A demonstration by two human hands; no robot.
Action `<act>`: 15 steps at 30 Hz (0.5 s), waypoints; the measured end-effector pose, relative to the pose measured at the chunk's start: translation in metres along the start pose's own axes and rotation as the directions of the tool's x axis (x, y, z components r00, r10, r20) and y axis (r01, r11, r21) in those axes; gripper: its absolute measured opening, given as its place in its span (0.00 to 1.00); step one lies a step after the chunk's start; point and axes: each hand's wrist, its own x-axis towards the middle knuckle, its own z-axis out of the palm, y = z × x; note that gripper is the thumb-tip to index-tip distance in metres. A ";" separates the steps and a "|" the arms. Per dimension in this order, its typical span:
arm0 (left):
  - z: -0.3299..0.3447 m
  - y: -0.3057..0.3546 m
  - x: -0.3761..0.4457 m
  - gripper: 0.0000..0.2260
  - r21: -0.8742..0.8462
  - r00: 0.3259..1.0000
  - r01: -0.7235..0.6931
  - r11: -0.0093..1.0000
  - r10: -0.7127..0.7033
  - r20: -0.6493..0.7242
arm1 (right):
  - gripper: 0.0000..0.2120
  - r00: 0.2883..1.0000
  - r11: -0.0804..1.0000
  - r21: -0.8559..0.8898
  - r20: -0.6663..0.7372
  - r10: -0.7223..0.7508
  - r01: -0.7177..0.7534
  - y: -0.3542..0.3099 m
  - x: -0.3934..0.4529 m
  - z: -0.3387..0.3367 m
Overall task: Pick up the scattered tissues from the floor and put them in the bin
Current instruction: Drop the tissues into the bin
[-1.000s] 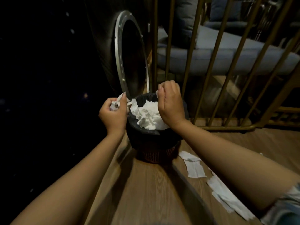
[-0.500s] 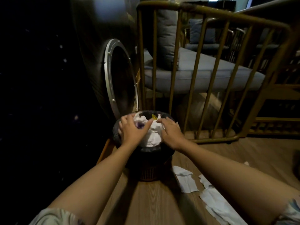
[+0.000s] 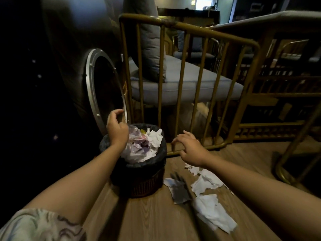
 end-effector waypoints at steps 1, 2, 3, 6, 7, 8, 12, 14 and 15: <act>-0.001 0.006 0.003 0.20 0.023 0.997 -0.071 0.997 0.070 0.014 | 0.22 1.000 1.000 -0.006 -0.010 0.000 0.000 0.002 -0.001 -0.003; -0.003 0.014 0.005 0.19 0.055 0.990 -0.135 0.989 0.132 0.041 | 0.22 1.000 1.000 -0.009 -0.022 -0.002 0.002 0.003 -0.002 -0.006; -0.002 0.019 0.007 0.17 0.089 0.979 -0.199 0.976 0.193 0.069 | 0.22 0.999 1.000 -0.005 -0.039 -0.008 0.008 0.006 -0.004 -0.007; 0.006 0.034 0.003 0.10 0.138 0.949 -0.293 0.946 0.270 0.162 | 0.21 0.996 0.999 -0.010 -0.071 -0.046 0.045 0.012 -0.013 -0.012; 0.011 0.036 -0.001 0.09 0.115 0.945 -0.294 0.949 0.270 0.188 | 0.21 0.995 0.997 -0.035 -0.069 -0.073 0.071 0.016 -0.016 -0.015; 0.017 0.039 -0.008 0.09 0.086 0.942 -0.280 0.956 0.256 0.219 | 0.20 0.992 0.993 -0.066 -0.070 -0.102 0.098 0.020 -0.020 -0.018; 0.051 0.046 -0.049 0.09 0.021 0.914 -0.197 0.980 0.176 0.365 | 0.13 0.964 0.984 -0.024 -0.197 -0.179 0.178 0.045 -0.032 -0.029; 0.069 0.048 -0.073 0.10 0.025 0.851 -0.212 0.977 0.172 0.496 | 0.09 0.941 0.978 0.026 -0.282 -0.189 0.205 0.063 -0.038 -0.032; 0.077 0.047 -0.084 0.10 0.042 0.797 -0.252 0.967 0.183 0.575 | 0.07 0.930 0.976 0.046 -0.315 -0.188 0.213 0.072 -0.041 -0.033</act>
